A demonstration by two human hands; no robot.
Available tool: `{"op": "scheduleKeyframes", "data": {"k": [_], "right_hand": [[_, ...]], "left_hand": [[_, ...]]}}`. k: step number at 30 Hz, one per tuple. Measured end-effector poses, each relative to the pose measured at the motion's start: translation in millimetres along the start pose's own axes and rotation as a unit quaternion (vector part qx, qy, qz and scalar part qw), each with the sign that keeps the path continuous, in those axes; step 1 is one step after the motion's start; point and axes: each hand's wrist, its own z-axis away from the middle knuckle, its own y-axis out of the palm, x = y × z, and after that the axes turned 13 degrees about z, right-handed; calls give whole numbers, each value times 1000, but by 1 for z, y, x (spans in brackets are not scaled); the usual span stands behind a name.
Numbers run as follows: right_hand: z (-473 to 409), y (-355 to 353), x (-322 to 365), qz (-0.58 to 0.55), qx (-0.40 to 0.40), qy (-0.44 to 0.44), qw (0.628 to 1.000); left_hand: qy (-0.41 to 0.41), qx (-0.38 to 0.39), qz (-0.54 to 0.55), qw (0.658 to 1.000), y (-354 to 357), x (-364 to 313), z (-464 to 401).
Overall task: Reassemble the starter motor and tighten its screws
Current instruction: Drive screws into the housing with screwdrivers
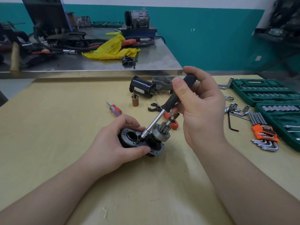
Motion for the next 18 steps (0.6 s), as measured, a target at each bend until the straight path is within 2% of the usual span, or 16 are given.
{"op": "scheduleKeyframes", "data": {"k": [2,6,9,13,18], "right_hand": [[2,0,2,13,13,-7,1000],[4,-2,7,-40,125,-8,991],[3,-7,11,-49,159,-23,986],[5,-3,10,-39,105,-19,994],[7,4,4,62,-11,-43,997]], "left_hand": [[-3,-1,7,1000,0,0,0],[-7,-1,2,1000,-1,0,-1],[-12,0,-5,1000,-1,1,-2],[-8,-3,-4,1000,-1,3,-2],[-4,-1,-3,1000,0,1,0]]}}
